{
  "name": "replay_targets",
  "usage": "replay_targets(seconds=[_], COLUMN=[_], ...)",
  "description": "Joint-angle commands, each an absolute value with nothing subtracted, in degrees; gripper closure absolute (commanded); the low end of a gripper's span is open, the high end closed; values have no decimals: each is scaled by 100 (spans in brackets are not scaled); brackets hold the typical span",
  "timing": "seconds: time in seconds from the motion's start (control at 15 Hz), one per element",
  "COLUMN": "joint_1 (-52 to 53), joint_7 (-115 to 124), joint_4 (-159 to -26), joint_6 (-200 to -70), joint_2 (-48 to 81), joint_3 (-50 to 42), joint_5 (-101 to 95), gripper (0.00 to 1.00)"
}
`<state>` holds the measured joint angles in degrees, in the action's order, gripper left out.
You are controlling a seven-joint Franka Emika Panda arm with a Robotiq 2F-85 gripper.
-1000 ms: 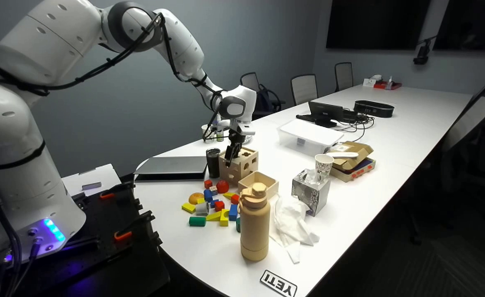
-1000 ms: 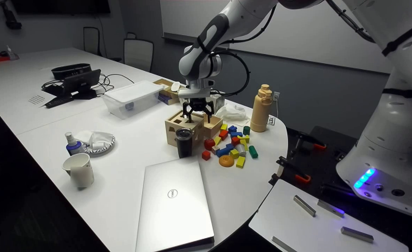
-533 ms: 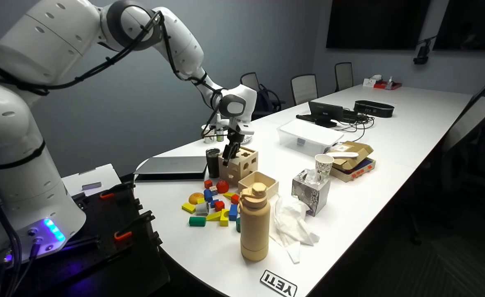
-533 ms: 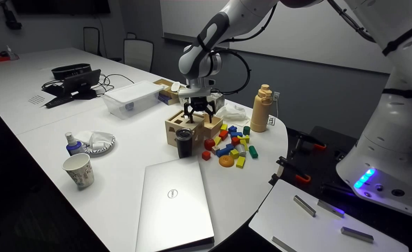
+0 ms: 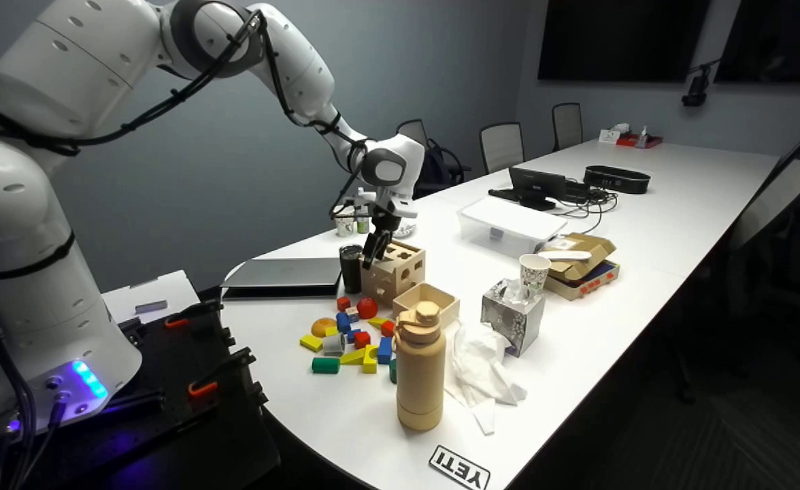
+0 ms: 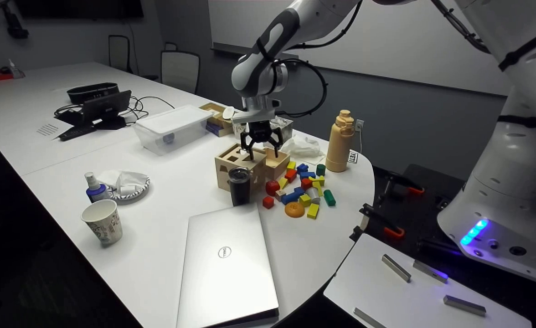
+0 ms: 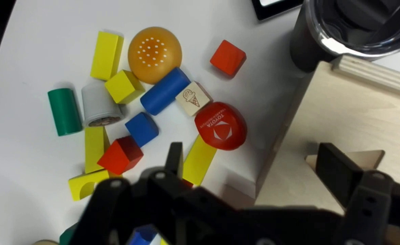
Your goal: Slightly remove the top cover of the wooden box with shapes
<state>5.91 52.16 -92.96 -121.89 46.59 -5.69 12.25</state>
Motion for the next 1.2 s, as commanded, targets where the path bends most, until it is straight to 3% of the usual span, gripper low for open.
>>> replay_targets(seconds=[0.0, 1.13], joint_1=[635, 625], joint_7=[5412, 5365], joint_4=[-9474, -9531], joint_6=[-11974, -12532], joint_2=[4457, 4537], joint_3=[-576, -560], joint_5=[1134, 1182], gripper=[0, 0])
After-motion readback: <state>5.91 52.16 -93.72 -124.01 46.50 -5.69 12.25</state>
